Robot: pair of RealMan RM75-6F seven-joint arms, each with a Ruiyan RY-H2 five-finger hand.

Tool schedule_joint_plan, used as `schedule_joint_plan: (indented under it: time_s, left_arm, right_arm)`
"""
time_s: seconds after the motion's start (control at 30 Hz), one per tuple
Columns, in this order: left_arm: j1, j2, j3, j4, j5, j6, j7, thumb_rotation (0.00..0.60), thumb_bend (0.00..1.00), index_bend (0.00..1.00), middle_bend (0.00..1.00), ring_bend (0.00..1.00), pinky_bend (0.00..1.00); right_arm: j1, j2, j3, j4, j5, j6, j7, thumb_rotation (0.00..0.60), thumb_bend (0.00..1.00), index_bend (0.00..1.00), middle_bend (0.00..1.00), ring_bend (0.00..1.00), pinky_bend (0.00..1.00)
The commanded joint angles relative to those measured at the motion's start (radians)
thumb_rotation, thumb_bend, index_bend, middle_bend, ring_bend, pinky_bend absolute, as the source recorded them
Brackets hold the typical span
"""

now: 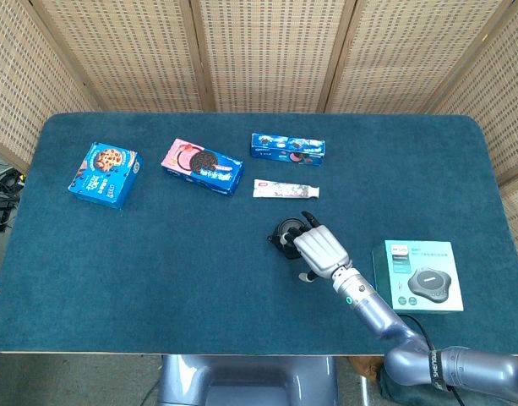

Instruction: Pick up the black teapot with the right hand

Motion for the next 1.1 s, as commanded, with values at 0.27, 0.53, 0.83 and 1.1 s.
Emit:
schedule_joint_plan:
  time_s: [0.27,0.53,0.83,1.1]
  left_arm:
    - [-0.005,-0.002,-0.001,0.002,-0.005,-0.009,0.003,0.600,0.00,0.00,0.00,0.00,0.00]
    - [-0.006,-0.002,0.000,0.000,-0.003,-0.011,0.004,0.600,0.00,0.00,0.00,0.00,0.00]
    - [-0.007,-0.001,-0.001,0.005,-0.006,-0.013,-0.006,0.600,0.00,0.00,0.00,0.00,0.00]
    - [-0.007,-0.002,-0.002,0.006,-0.005,-0.010,-0.007,0.600,0.00,0.00,0.00,0.00,0.00]
  right_arm:
    - [0.017,-0.006,-0.031,0.025,0.031,0.016,-0.018,0.600,0.00,0.41,0.45,0.42,0.00]
    - [0.025,-0.024,-0.051,0.059,0.035,0.014,-0.010,0.600,0.00,0.42,0.47,0.43,0.00]
    - [0.034,-0.031,-0.073,0.074,0.039,0.015,-0.024,0.600,0.00,0.48,0.52,0.48,0.00]
    - [0.041,-0.046,-0.091,0.086,0.023,0.016,-0.027,0.600,0.00,0.49,0.52,0.49,0.00]
